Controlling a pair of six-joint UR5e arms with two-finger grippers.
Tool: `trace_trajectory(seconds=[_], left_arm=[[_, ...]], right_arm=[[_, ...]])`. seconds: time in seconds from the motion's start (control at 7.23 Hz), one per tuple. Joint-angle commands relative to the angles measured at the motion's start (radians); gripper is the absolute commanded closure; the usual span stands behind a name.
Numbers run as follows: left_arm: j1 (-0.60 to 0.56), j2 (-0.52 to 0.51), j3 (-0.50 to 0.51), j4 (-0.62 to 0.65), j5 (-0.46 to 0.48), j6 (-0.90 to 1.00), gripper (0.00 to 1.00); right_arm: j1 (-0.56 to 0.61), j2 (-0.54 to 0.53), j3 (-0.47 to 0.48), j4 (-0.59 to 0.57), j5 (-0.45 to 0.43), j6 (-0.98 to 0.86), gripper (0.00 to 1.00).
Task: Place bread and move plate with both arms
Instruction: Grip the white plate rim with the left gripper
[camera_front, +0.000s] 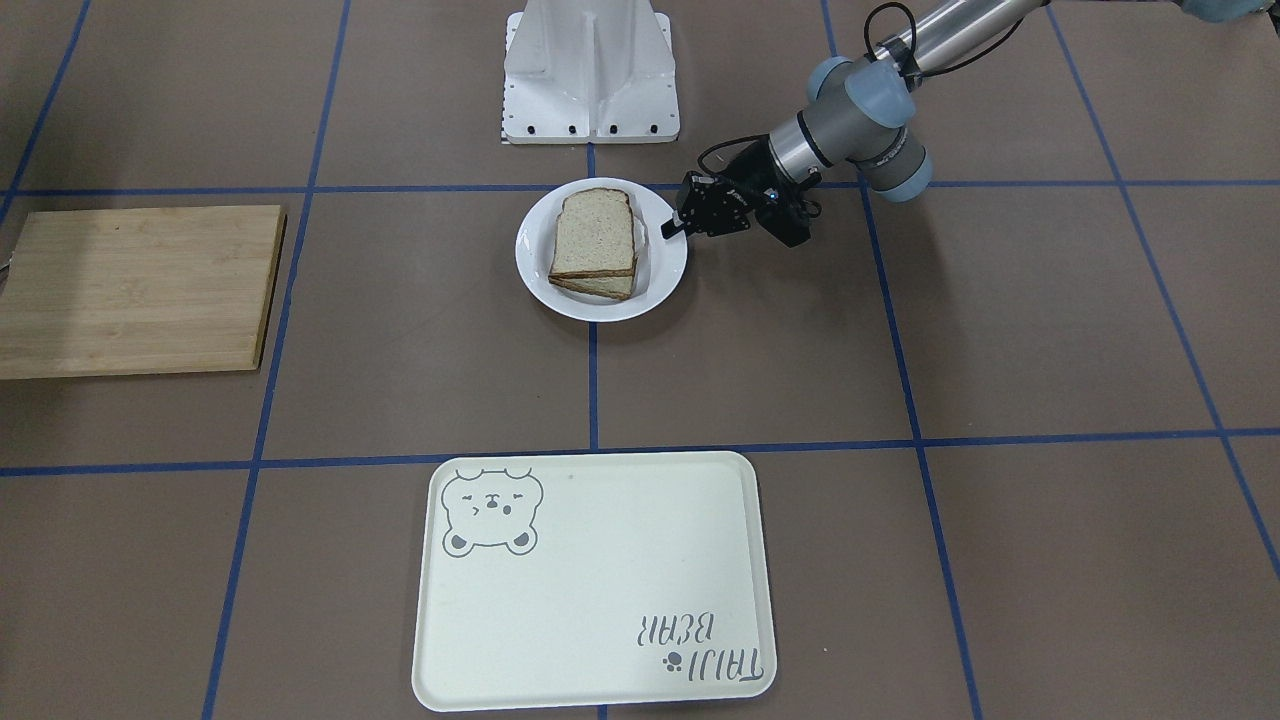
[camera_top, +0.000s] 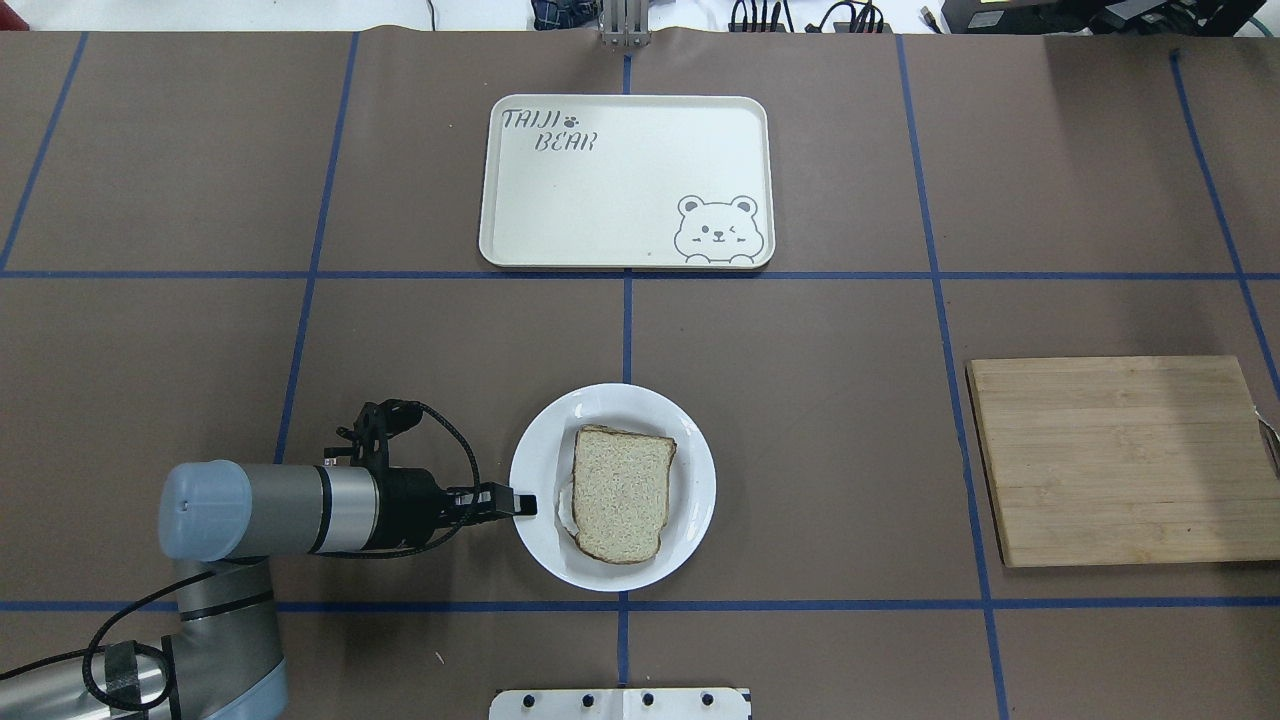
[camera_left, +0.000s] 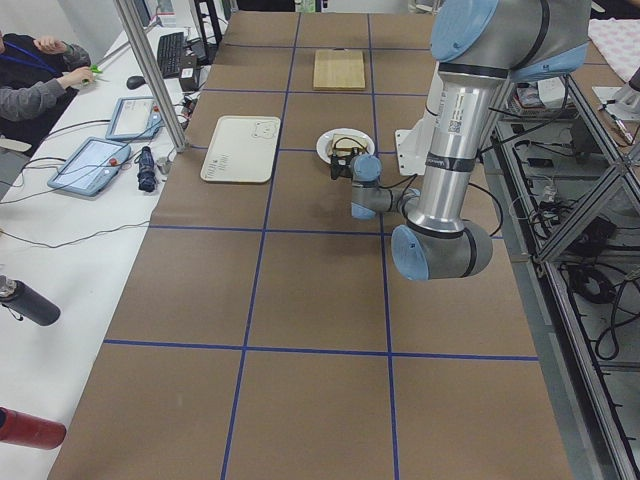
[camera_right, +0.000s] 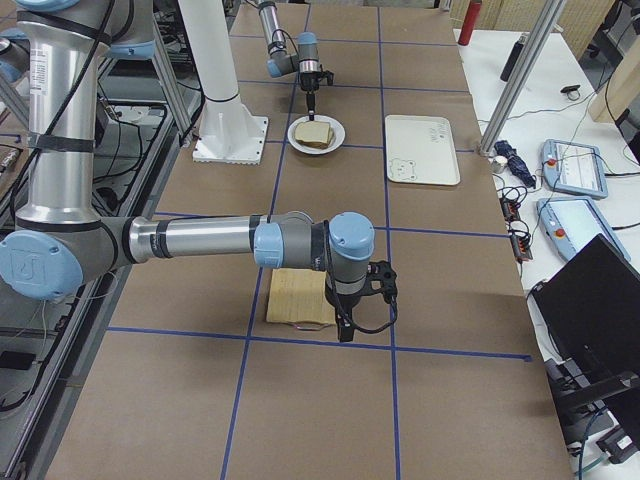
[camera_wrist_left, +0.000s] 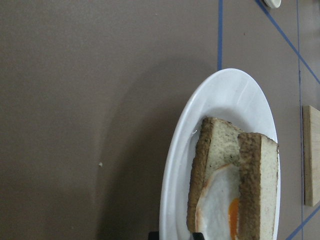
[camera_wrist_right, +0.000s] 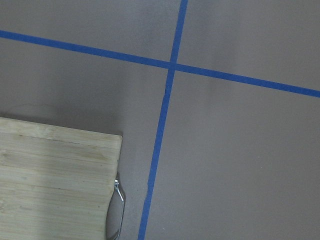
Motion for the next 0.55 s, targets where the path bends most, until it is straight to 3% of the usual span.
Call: trace_trajectory(seconds=[0.0, 0.42], left_arm=[[0.000, -0.002, -0.002, -0.004, -0.001, -0.021, 1.00], [0.000, -0.037, -0.011, -0.050, -0.011, -0.130, 1.00]], right_arm=[[0.001, 0.000, 0.001, 0.000, 0.000, 0.000, 0.00], [0.001, -0.002, 0.003, 0.000, -0.002, -0.002, 0.00]])
